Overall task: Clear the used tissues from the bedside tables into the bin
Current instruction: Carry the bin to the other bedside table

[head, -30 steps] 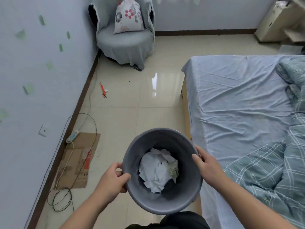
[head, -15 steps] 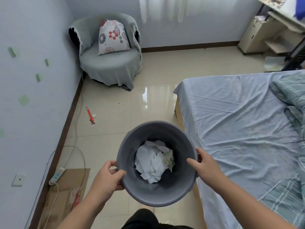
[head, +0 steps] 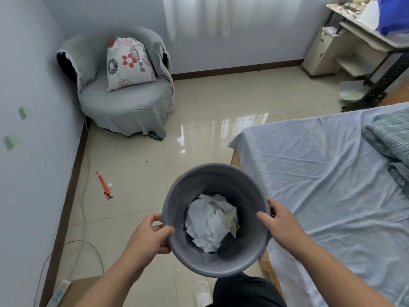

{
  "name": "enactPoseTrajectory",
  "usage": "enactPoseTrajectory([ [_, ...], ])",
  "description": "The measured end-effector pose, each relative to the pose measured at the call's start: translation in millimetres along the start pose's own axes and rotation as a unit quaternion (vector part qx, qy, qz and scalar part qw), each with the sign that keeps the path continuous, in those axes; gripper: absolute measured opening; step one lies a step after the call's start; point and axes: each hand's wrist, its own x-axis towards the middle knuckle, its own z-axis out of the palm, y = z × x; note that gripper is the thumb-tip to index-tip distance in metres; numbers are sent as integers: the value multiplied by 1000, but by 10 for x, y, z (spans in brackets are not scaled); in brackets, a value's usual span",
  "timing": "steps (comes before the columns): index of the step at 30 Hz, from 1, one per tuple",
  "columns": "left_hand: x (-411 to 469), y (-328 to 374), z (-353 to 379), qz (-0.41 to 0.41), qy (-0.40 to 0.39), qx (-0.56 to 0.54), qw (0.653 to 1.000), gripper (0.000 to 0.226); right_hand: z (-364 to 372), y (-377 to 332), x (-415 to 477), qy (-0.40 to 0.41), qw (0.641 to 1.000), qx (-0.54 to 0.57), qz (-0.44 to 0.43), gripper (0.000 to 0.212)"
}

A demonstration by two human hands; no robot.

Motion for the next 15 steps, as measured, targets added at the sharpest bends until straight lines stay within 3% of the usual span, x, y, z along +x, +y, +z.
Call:
enactPoseTrajectory([
  [7, 1098, 723, -78, -10, -5, 12, 1000, 23, -9, -380, 1234, 10, 1000, 9, 0, 20],
  [15, 2268, 1688, -387, -11, 24, 36, 999, 22, -19, -1163, 2779, -32, 999, -14, -23, 25],
])
